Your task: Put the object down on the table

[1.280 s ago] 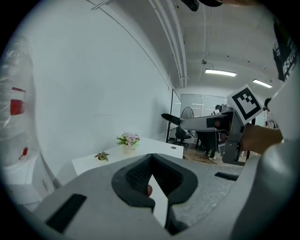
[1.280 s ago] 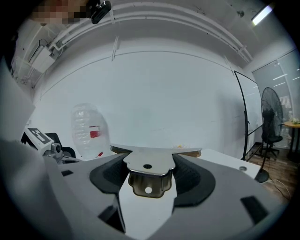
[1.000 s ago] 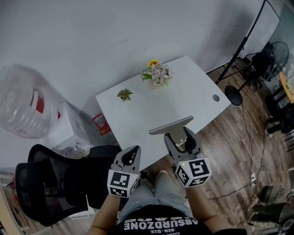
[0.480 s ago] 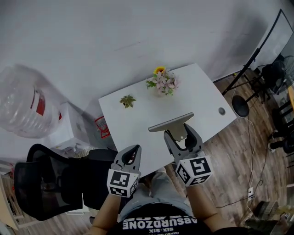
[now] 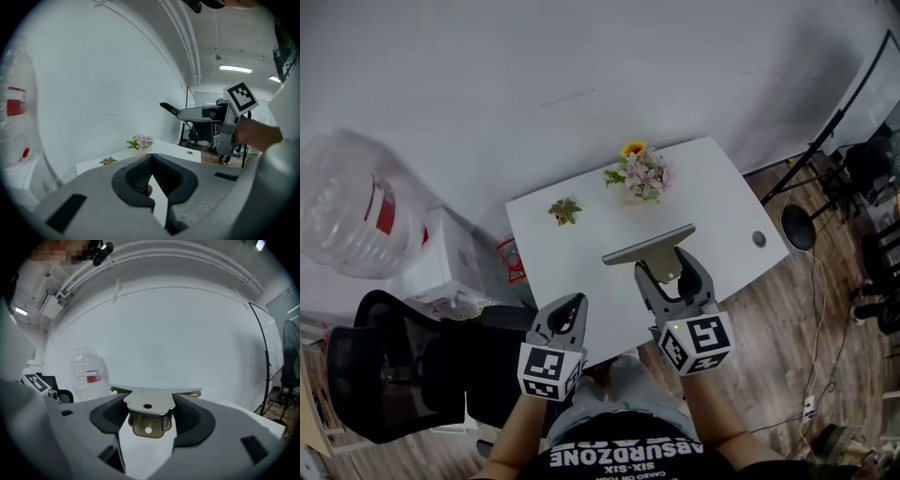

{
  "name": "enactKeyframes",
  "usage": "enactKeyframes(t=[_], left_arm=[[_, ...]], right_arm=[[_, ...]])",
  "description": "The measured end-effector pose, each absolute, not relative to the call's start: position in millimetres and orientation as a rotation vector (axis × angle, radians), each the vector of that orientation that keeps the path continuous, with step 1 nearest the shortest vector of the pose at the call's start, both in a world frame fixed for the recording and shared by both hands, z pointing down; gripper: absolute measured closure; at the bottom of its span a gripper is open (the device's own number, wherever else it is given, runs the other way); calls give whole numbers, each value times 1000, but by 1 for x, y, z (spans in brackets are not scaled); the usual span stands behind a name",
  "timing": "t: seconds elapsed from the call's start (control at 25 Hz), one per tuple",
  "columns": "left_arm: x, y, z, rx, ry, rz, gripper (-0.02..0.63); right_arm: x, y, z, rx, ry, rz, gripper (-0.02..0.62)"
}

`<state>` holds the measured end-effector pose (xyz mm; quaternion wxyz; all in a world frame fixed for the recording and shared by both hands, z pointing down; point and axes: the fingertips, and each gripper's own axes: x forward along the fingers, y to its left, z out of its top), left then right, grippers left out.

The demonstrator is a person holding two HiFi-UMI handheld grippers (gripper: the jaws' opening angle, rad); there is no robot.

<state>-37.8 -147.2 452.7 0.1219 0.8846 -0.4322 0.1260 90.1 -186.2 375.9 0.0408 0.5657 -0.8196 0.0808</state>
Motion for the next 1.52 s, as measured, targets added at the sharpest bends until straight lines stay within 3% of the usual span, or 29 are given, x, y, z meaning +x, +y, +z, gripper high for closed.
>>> enactKeyframes(t=[1.52], left_arm=[[-43, -161, 470, 2492, -1344, 395, 603]], right_arm=[[74, -218, 446, 1513, -2478, 349, 308]])
